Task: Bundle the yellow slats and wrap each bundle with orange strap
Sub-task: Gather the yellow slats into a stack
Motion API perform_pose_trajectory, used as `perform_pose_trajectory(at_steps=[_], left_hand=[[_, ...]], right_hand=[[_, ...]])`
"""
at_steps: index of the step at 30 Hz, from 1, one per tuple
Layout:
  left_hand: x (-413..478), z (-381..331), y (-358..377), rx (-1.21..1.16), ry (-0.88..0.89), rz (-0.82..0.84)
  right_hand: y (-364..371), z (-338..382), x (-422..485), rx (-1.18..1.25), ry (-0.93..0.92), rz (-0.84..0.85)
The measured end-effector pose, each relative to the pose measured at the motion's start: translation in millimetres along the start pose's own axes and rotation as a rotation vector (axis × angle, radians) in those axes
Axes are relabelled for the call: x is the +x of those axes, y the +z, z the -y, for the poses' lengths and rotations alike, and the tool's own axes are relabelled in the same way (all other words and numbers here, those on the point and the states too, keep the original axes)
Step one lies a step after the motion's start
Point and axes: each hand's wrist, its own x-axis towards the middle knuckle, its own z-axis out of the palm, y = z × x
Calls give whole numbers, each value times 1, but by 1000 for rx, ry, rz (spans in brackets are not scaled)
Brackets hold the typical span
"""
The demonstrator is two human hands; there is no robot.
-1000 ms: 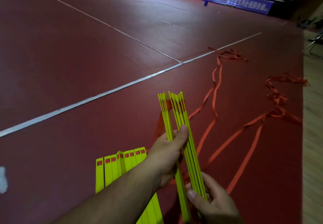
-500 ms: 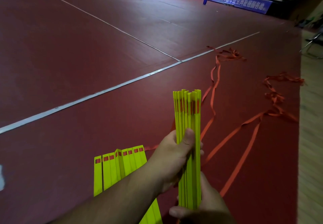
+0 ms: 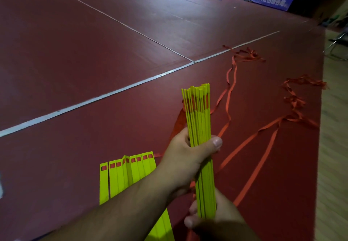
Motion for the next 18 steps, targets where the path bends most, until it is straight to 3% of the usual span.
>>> perform_pose_trajectory(at_steps=[1, 3, 6, 10, 12, 18], left_hand=[[1, 0, 1, -15, -3, -17], [5, -1, 2, -22, -3, -59], [13, 1, 1, -41, 5, -100], [13, 2, 7, -111, 12, -90], [12, 4, 9, -110, 0, -80], [19, 1, -14, 227, -43, 94]], right_hand=[[18, -35, -8, -42, 95, 49], [32, -47, -12, -159, 80, -97], [26, -49, -9, -102, 78, -280], [31, -45, -24, 117, 23, -158], [34, -45, -24, 114, 16, -126], [4, -43, -34, -40, -14, -359]])
